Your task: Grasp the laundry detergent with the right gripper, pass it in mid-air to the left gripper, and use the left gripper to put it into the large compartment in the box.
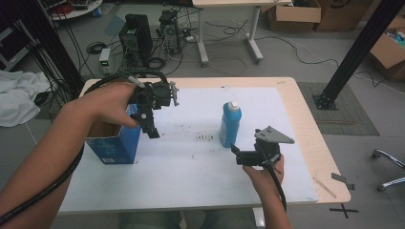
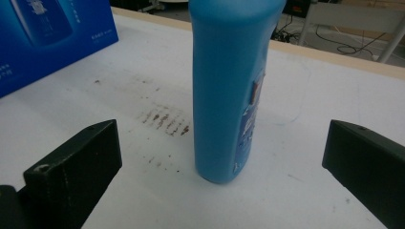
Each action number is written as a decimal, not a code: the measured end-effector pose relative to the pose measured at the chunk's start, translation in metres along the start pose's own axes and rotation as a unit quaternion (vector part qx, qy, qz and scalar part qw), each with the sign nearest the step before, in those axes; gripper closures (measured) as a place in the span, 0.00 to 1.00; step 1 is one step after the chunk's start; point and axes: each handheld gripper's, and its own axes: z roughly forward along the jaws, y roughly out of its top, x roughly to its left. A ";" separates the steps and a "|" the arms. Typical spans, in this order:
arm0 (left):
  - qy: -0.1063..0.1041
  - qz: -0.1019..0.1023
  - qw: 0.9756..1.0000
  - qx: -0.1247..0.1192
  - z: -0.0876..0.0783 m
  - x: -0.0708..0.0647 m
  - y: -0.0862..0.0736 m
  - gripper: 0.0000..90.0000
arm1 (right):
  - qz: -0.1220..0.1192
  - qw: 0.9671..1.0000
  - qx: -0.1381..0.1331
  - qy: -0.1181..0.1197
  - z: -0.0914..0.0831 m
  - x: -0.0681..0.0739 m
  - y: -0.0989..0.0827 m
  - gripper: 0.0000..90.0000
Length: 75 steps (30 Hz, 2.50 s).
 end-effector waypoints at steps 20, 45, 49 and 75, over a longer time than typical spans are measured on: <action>-0.002 -0.005 1.000 0.000 0.000 -0.006 -0.003 0.00 | -0.005 0.999 0.008 -0.044 0.081 0.010 -0.014 0.00; -0.002 -0.012 1.000 0.000 0.001 -0.003 -0.006 0.00 | 0.010 0.997 -0.042 -0.064 0.094 0.002 -0.009 0.14; -0.002 -0.013 1.000 0.000 0.003 -0.004 -0.006 0.00 | 0.006 0.997 -0.040 -0.066 0.096 0.003 -0.010 0.16; -0.005 -0.013 1.000 0.003 0.007 -0.001 -0.005 0.00 | 0.011 0.997 -0.031 -0.075 0.096 0.004 -0.012 0.37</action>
